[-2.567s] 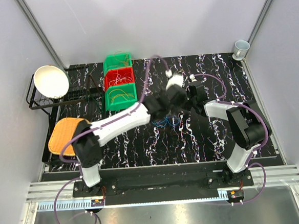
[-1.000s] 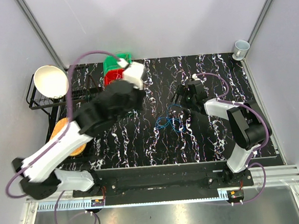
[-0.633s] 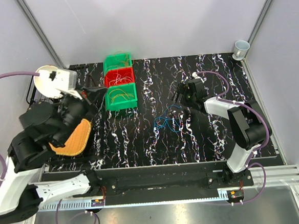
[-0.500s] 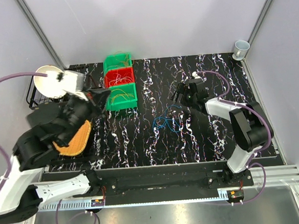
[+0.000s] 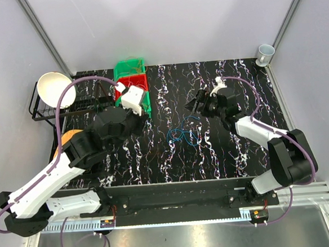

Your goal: Untangle the cables

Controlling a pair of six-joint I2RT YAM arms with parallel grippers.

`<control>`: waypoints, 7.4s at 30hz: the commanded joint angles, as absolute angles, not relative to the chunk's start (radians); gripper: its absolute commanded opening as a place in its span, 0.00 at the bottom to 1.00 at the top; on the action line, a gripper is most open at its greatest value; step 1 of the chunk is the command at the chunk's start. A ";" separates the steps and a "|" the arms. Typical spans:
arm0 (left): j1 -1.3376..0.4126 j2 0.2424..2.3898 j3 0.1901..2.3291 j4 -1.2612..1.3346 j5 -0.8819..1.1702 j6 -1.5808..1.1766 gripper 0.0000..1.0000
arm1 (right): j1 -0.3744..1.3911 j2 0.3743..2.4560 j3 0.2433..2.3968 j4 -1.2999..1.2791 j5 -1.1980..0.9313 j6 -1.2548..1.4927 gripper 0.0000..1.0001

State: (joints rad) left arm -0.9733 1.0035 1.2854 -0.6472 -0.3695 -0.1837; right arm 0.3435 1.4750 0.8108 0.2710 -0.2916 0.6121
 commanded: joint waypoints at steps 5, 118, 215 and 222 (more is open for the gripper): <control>-0.965 1.009 1.279 -0.564 -0.406 -0.305 0.00 | 0.339 1.405 0.787 0.287 -0.318 0.604 0.94; -0.953 1.743 1.054 -0.667 -0.387 -1.112 0.53 | 0.339 1.520 0.785 0.341 -0.437 0.618 0.94; -0.209 2.088 1.514 0.821 -0.183 -0.690 0.00 | 0.339 1.628 0.816 0.360 -0.466 0.652 0.94; -0.196 2.053 1.358 0.885 -0.187 -0.677 0.00 | 0.337 1.632 0.818 0.364 -0.471 0.653 0.94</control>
State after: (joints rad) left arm -0.2115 2.0964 1.4433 0.7223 -0.1921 -0.6819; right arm 0.3428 1.6230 0.7799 0.3199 -0.4469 0.6498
